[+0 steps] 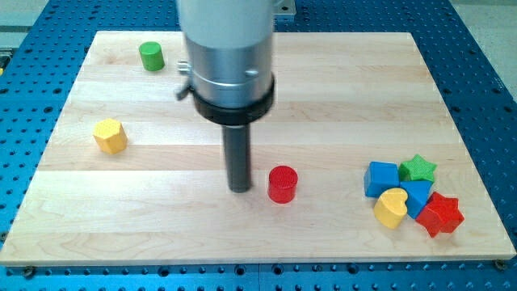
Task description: Push the hexagon into the cube
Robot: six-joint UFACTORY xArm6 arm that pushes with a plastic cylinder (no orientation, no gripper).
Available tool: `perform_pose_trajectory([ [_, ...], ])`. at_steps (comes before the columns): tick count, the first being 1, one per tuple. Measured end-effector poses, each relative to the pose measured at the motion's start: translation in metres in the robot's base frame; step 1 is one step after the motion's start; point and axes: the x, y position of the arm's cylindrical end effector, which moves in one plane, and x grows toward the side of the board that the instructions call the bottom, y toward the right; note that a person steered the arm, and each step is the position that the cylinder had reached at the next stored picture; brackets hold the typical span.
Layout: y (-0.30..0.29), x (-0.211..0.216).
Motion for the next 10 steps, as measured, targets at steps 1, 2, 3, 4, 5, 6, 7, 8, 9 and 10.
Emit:
perform_pose_trajectory([
  [1, 0.063, 0.007],
  [2, 0.076, 0.007],
  [3, 0.091, 0.01],
  [4, 0.102, 0.015],
  [5, 0.055, 0.022],
  [6, -0.057, 0.038],
  [7, -0.168, 0.036],
  [8, -0.245, -0.006],
  [9, -0.27, -0.051],
  [10, -0.261, -0.076],
])
